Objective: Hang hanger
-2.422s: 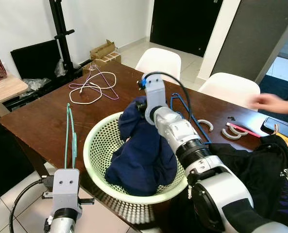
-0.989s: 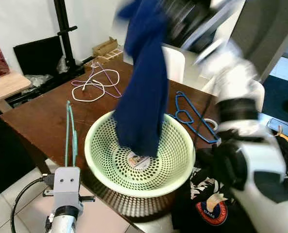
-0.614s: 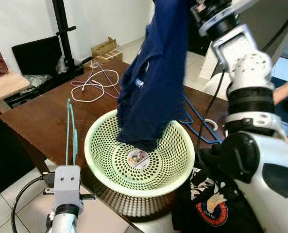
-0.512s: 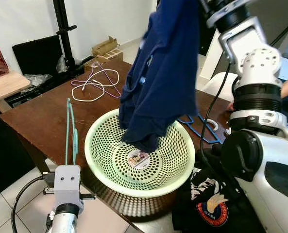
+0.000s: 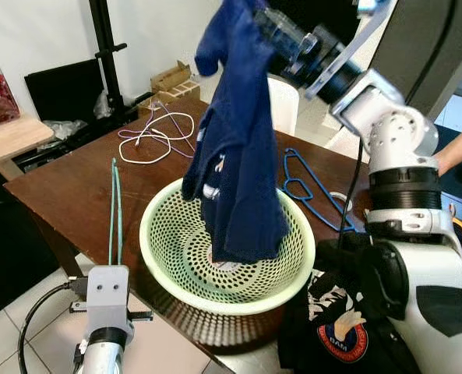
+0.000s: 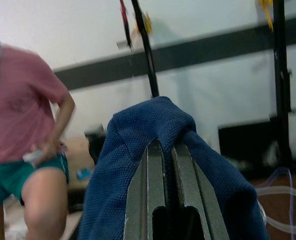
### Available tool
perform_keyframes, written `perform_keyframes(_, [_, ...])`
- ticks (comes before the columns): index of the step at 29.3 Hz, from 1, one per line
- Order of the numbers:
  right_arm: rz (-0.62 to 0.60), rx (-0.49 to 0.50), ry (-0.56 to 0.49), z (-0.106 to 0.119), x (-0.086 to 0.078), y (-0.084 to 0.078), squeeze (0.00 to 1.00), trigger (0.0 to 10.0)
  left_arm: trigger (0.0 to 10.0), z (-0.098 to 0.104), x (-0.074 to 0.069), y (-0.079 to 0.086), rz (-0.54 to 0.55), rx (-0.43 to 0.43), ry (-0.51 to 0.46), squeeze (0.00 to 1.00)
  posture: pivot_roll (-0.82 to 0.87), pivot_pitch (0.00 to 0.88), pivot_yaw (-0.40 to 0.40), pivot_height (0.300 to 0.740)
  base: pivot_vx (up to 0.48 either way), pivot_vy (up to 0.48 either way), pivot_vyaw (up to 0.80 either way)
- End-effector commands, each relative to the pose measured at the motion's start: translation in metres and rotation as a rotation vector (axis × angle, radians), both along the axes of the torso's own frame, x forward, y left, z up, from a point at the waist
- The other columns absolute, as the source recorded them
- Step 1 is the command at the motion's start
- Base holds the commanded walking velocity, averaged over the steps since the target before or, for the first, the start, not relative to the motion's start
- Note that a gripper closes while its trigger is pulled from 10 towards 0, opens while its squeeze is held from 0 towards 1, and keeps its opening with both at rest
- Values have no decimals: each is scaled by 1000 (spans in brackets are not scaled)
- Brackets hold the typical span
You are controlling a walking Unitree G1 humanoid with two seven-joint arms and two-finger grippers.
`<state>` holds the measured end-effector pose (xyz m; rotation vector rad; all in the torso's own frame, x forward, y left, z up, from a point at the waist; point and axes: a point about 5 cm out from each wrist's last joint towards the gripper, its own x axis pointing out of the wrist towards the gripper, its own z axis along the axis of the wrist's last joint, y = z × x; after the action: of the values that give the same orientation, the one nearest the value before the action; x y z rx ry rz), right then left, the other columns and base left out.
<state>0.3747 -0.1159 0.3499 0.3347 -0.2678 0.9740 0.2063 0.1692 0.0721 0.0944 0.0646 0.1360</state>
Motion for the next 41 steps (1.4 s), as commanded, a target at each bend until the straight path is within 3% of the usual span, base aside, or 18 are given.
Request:
perform_keyframes(1, [-32, -60, 24, -10, 2, 1, 0, 0, 10000, -11, -4, -3, -14, -27, 60, 0, 164, 0, -86, 740, 0, 0, 0])
perform_keyframes(6, [-211, -303, 104, -56, 17, 11, 0, 0, 10000, -7, -6, 1, 9, -20, 43, 0, 170, 0, -77, 740, 0, 0, 0])
perform_keyframes(8, [-312, -491, 109, -83, 20, 19, 0, 7059, 10000, -1, -10, 13, 78, -13, 24, 0, 178, 0, -78, 740, 0, 0, 0])
perform_keyframes(9, [-312, -491, 109, -83, 20, 19, 0, 7059, 10000, -1, -10, 13, 78, -13, 24, 0, 178, 0, -78, 740, 0, 0, 0])
perform_keyframes(10, [-378, -588, 111, -95, 23, 18, 0, 10000, 10000, 0, -16, 27, 145, -14, 21, 0, 182, 0, -78, 740, 0, 0, 0])
perform_keyframes(15, [-569, -755, 120, -117, 30, 6, 4, 10000, 10000, 4, -51, 95, 463, -4, 24, 0, 198, 0, -86, 740, 0, 0, 0])
perform_keyframes(17, [-569, -755, 120, -117, 30, 6, 4, 10000, 10000, 4, -51, 95, 463, -4, 24, 0, 198, 0, -86, 740, 0, 0, 0])
perform_keyframes(18, [-604, -772, 122, -121, 30, 2, 753, 10000, 10000, 11, -72, 127, 611, 21, 16, 0, 209, 0, -89, 740, 0, 0, 0])
perform_keyframes(19, [-604, -772, 122, -121, 30, 2, 753, 10000, 10000, 11, -72, 127, 611, 21, 16, 0, 209, 0, -89, 740, 0, 0, 0])
perform_keyframes(20, [-619, -761, 139, -124, 31, 0, 1000, 10000, 10000, 23, -94, 160, 763, 56, -7, 0, 219, 0, -93, 740, 0, 0, 0])
perform_keyframes(24, [-615, -659, 143, -120, 32, 1, 1000, 10000, 10000, 88, -121, 218, 935, 177, -185, 0, 241, 0, -105, 740, 0, 0, 0])
perform_keyframes(27, [-601, -567, 140, -113, 33, 3, 1000, 10000, 10000, 124, -112, 226, 874, 224, -284, 0, 245, 0, -107, 740, 0, 0, 0])
perform_keyframes(30, [-587, -478, 120, -103, 33, 3, 1000, 10000, 10000, 154, -95, 221, 739, 301, -340, 0, 245, 0, -104, 740, 0, 0, 0])
perform_keyframes(31, [-578, -379, 94, -91, 34, 0, 1000, 10000, 10000, 183, -67, 203, 528, 342, -392, 0, 237, 0, -98, 740, 0, 0, 0])
perform_keyframes(33, [-578, -379, 94, -91, 34, 0, 1000, 10000, 10000, 183, -67, 203, 528, 342, -392, 0, 237, 0, -98, 740, 0, 0, 0])
perform_keyframes(36, [-530, -211, 64, -72, 31, -7, 1000, 10000, 10000, 224, -28, 160, 177, 376, -467, 0, 222, 0, -81, 740, 0, 0, 0])
perform_keyframes(37, [-500, -154, 60, -67, 29, -8, 0, 10000, 10000, 232, -19, 142, 44, 372, -476, 0, 217, 0, -74, 740, 0, 0, 0])
perform_keyframes(41, [-464, -75, 70, -63, 26, -11, 0, 10000, 10000, 236, -9, 113, -173, 307, -477, 0, 218, 0, -68, 740, 0, 0, 0])
